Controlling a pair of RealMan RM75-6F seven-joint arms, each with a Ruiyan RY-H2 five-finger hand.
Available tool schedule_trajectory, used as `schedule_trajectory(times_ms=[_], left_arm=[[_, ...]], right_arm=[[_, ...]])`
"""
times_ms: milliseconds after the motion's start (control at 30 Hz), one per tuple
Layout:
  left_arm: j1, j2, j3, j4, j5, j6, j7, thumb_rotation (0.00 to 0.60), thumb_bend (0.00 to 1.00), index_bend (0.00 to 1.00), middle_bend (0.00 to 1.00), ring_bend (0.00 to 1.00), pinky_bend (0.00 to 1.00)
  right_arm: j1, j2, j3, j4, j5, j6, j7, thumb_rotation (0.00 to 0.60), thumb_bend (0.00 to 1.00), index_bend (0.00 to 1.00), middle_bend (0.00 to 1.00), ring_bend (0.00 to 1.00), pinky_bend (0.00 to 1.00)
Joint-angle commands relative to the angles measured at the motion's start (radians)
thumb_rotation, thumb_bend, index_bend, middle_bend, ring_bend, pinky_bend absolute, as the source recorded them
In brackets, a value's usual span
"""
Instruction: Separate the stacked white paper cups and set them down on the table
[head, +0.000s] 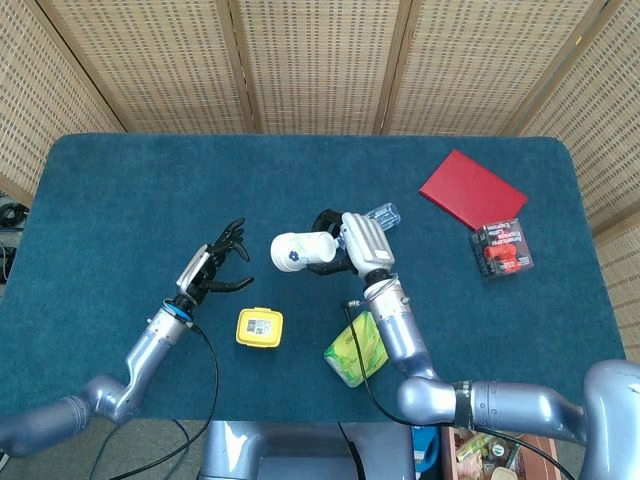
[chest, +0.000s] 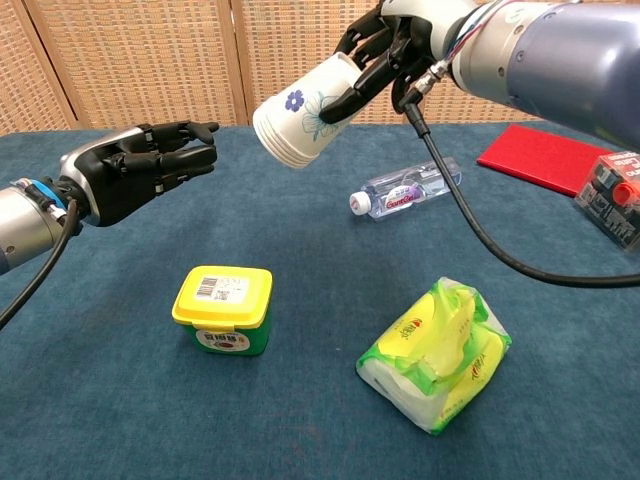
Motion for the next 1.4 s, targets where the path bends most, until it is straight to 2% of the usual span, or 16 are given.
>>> schedule_trajectory(times_ms=[33, 433, 1067, 1400], left_arm=[[-0.005, -0.007, -0.003, 0.005, -0.007, 0.000, 0.024, 0.600, 0.21, 0.54, 0.00, 0.00, 0.00], [-0.039, -0.045, -0.022, 0.014, -0.031, -0.023, 0.060, 0.600, 0.21, 0.55, 0.00, 0.00, 0.00], [-0.052, -0.112, -0.034, 0.063, -0.031, 0.005, 0.007, 0.600, 0.21, 0.57, 0.00, 0.00, 0.00], [-0.068, -0.158, -0.024, 0.107, -0.010, 0.014, -0.031, 0.600, 0.21, 0.58, 0.00, 0.00, 0.00]], right_arm=[[-0.001, 0.000, 0.000, 0.001, 0.000, -0.003, 0.003, 0.600, 0.22, 0.78, 0.66, 0.50, 0.72], [-0.005, 0.003, -0.012, 0.010, -0.003, -0.020, 0.017, 0.600, 0.22, 0.78, 0.66, 0.50, 0.72], [-0.009, -0.012, -0.011, 0.008, -0.019, -0.004, 0.037, 0.600, 0.22, 0.78, 0.66, 0.50, 0.72], [-0.013, -0.010, -0.010, -0.009, -0.025, 0.005, 0.032, 0.600, 0.22, 0.78, 0.66, 0.51, 0.72]])
